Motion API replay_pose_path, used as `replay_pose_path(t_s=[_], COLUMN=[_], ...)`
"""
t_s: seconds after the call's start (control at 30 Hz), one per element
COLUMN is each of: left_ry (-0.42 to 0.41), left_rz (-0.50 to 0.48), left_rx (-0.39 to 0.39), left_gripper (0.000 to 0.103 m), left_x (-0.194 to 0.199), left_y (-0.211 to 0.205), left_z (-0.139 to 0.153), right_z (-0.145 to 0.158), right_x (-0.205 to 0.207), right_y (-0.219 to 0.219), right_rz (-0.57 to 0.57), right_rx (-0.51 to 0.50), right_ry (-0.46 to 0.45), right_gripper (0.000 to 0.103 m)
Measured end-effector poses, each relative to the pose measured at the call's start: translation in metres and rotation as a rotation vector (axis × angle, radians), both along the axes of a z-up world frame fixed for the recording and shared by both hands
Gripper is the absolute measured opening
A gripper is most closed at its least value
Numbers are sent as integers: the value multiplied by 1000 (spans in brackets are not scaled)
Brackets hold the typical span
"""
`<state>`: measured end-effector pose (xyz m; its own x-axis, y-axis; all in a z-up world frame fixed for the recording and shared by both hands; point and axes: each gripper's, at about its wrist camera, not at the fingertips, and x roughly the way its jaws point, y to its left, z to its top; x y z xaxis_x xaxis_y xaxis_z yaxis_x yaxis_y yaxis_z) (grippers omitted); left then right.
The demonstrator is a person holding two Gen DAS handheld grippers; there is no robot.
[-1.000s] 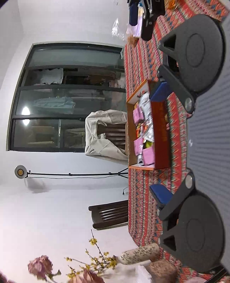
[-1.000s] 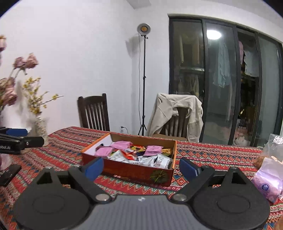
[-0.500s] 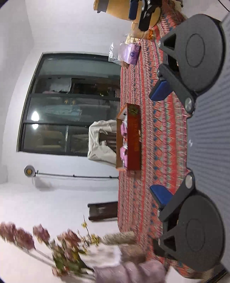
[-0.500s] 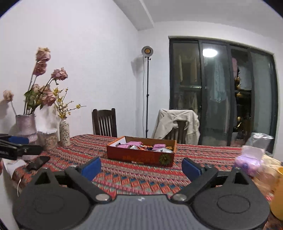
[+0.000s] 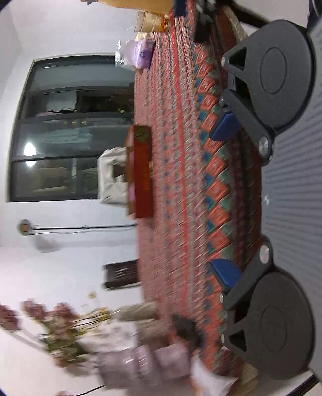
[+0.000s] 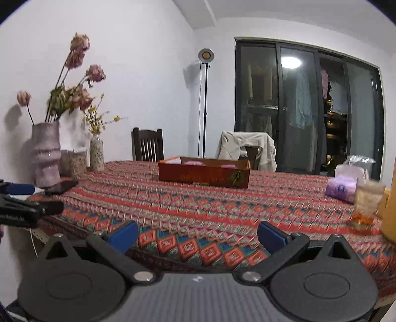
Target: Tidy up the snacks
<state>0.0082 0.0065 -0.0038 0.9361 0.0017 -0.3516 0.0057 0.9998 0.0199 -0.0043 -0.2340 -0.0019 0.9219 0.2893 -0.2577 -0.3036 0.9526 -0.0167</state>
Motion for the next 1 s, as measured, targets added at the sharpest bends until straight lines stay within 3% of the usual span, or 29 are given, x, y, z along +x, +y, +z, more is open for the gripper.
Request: replay_pose_path(t_s=[0.1, 0.23, 1.0], left_ry=[25, 15, -2], left_rz=[-13, -9, -10], left_rx=[-36, -24, -18], left_gripper=[103, 103, 103], left_x=[3, 2, 3], left_y=[0, 0, 0], left_z=[-5, -7, -2], right_z=[-13, -20, -17], right_x=[9, 11, 12], right_y=[14, 23, 16], right_rz=[26, 43, 20], right_rx=[-10, -2, 23], right_ry=[31, 43, 27], right_gripper=[103, 103, 103])
